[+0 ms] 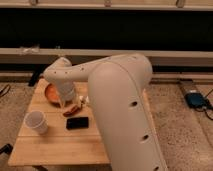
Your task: Place the pepper in the ceramic bowl
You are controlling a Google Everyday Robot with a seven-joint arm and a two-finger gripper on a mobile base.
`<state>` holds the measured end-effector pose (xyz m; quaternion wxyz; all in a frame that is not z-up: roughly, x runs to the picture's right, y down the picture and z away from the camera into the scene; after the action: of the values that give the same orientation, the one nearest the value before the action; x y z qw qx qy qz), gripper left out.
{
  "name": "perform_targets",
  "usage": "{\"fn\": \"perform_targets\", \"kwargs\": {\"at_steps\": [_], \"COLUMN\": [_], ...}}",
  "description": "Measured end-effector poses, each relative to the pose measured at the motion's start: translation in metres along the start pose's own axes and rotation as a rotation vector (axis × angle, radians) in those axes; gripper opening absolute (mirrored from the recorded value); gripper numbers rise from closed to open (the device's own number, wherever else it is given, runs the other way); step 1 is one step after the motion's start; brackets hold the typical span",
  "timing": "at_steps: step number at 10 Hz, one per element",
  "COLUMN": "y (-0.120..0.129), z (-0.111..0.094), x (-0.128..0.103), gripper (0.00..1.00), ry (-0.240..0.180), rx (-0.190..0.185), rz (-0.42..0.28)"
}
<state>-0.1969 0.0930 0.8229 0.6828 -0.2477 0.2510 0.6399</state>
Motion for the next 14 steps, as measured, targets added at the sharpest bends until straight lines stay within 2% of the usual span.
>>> {"fn": "perform_targets", "kwargs": {"at_steps": [3, 6, 14], "y": [0.004, 0.014, 0.010], "z": [0.016, 0.036, 0.070], "x": [-0.015, -0.016, -0.011], "gripper": [0.65, 0.65, 0.65], "ry": [-0.007, 0.005, 0.046], "rx": [0.004, -0.013, -0.010], "rz": [0.058, 0.108, 0.149]}}
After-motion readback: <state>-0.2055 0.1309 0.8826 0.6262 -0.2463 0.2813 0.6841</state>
